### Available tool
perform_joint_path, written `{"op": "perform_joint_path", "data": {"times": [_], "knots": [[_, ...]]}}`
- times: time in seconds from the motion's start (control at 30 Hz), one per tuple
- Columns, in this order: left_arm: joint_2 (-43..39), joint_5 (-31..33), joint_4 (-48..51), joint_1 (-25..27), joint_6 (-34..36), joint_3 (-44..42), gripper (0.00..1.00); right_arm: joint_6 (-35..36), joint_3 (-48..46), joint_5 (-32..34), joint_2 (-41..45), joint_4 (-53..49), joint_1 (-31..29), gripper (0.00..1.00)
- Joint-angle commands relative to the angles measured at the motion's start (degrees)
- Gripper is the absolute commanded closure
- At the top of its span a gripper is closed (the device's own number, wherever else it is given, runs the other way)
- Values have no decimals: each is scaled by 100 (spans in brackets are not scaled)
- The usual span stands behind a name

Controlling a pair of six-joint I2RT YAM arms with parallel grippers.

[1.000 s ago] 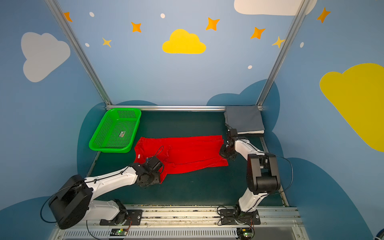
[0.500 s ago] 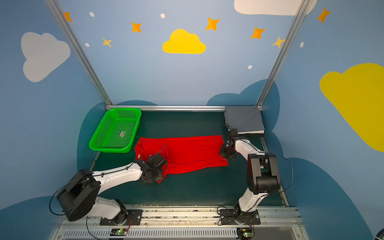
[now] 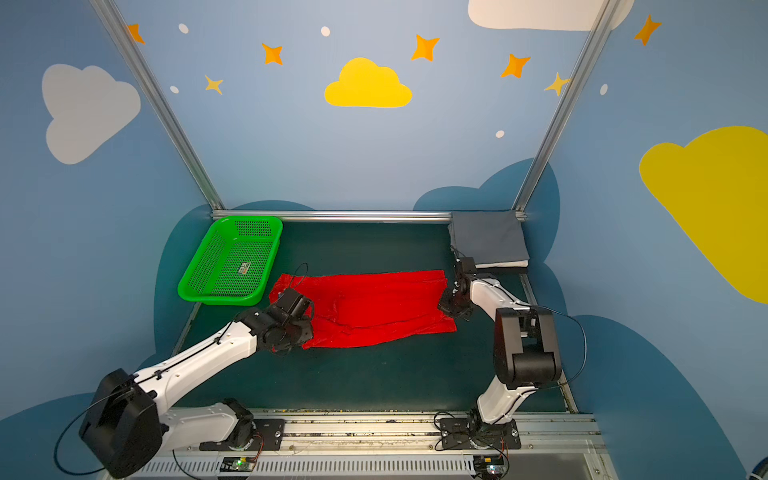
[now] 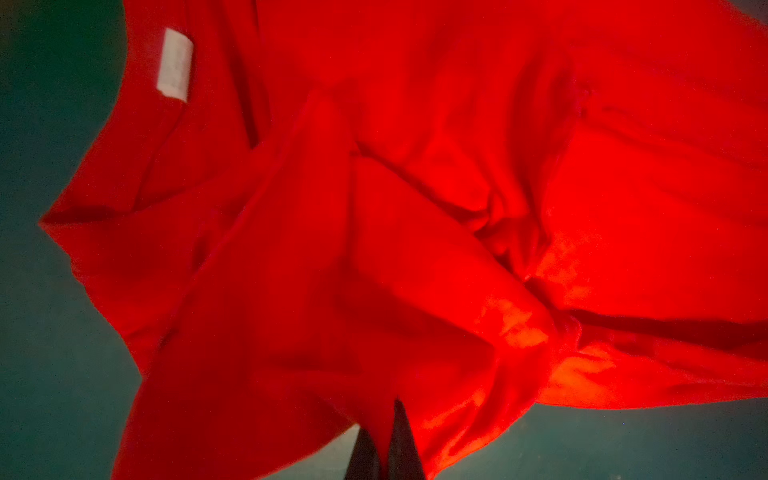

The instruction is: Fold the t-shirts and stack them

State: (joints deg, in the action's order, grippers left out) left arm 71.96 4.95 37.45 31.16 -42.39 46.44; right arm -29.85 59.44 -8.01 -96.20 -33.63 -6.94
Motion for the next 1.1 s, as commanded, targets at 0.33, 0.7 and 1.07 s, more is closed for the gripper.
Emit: {"op": "perform_joint_path", "data": {"times": [0.33, 0.7, 1.07], "knots": [[1109, -137, 2, -709, 704, 1214, 96, -68, 467, -25, -191, -78, 6, 100], [2355, -284, -206, -1012, 972, 2400, 96, 62, 915, -95, -631, -367, 17, 100], [3416, -170, -477, -1058, 1115, 3459, 47, 161, 862, 45, -612, -587, 33, 93]]}}
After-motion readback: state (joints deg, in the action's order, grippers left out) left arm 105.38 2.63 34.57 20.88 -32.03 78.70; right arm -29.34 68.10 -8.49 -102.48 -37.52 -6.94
